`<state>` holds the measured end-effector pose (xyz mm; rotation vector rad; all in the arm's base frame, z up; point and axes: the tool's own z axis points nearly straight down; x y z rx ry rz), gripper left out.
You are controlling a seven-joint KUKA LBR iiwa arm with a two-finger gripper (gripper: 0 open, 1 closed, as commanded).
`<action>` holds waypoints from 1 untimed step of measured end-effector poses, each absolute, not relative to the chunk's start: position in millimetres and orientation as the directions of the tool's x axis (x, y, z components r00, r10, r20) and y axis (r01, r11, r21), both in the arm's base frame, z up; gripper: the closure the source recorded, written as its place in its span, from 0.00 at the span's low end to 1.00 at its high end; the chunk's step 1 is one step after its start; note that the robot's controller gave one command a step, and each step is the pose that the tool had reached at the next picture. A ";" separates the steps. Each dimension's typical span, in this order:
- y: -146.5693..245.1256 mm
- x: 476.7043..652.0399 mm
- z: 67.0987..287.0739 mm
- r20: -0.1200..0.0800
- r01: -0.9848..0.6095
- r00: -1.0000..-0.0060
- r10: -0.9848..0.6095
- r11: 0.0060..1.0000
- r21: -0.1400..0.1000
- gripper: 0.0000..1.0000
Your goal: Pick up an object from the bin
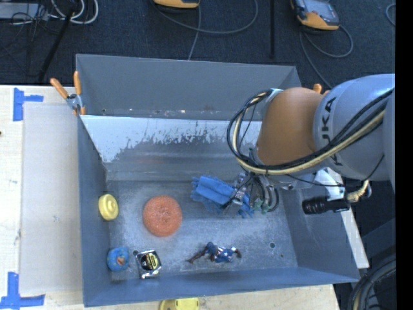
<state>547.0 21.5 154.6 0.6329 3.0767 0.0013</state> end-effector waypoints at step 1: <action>21.4 546.8 159.5 0.000 0.394 -0.919 0.394 0.919 0.000 1.00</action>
Offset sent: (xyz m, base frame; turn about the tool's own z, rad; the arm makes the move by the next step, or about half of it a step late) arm 0.0002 0.0001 0.0267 0.0000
